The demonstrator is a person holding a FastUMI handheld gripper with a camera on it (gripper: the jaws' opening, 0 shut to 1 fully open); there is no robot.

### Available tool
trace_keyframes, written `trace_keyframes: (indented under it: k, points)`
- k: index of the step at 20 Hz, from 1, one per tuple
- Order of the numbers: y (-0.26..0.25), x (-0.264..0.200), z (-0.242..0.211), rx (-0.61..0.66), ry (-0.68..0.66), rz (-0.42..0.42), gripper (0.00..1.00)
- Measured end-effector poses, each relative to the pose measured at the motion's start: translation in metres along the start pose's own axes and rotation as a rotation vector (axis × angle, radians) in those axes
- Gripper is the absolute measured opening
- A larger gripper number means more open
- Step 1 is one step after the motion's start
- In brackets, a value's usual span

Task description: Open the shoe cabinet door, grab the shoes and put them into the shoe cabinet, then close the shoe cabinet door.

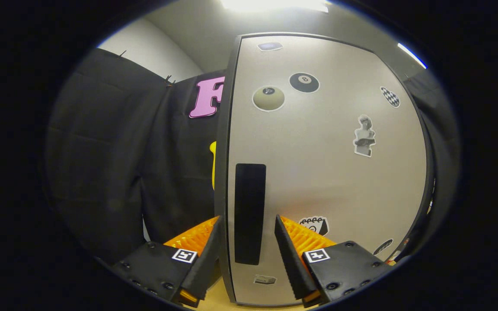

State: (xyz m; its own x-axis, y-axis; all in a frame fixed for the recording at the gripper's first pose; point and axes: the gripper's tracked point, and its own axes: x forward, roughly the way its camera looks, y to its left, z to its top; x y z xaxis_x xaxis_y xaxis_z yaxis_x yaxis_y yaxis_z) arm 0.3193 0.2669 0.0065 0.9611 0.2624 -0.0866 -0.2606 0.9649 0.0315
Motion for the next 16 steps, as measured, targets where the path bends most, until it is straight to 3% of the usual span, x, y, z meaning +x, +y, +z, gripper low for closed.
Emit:
trace_keyframes:
  k: [3, 6, 7, 8, 10, 12, 16]
  points:
    - [0.001, 0.005, -0.001, 0.005, 0.006, -0.014, 0.54]
    - [0.004, 0.005, -0.003, -0.002, 0.014, -0.023, 0.46]
    - [0.003, 0.007, -0.003, -0.009, 0.021, -0.020, 0.34]
    - [0.003, 0.009, -0.003, -0.017, 0.014, -0.012, 0.34]
    - [0.004, 0.004, -0.006, 0.011, 0.031, 0.006, 0.20]
    - [0.004, 0.002, -0.005, 0.019, 0.042, 0.031, 0.14]
    - [0.005, -0.007, -0.004, 0.044, 0.057, 0.084, 0.14]
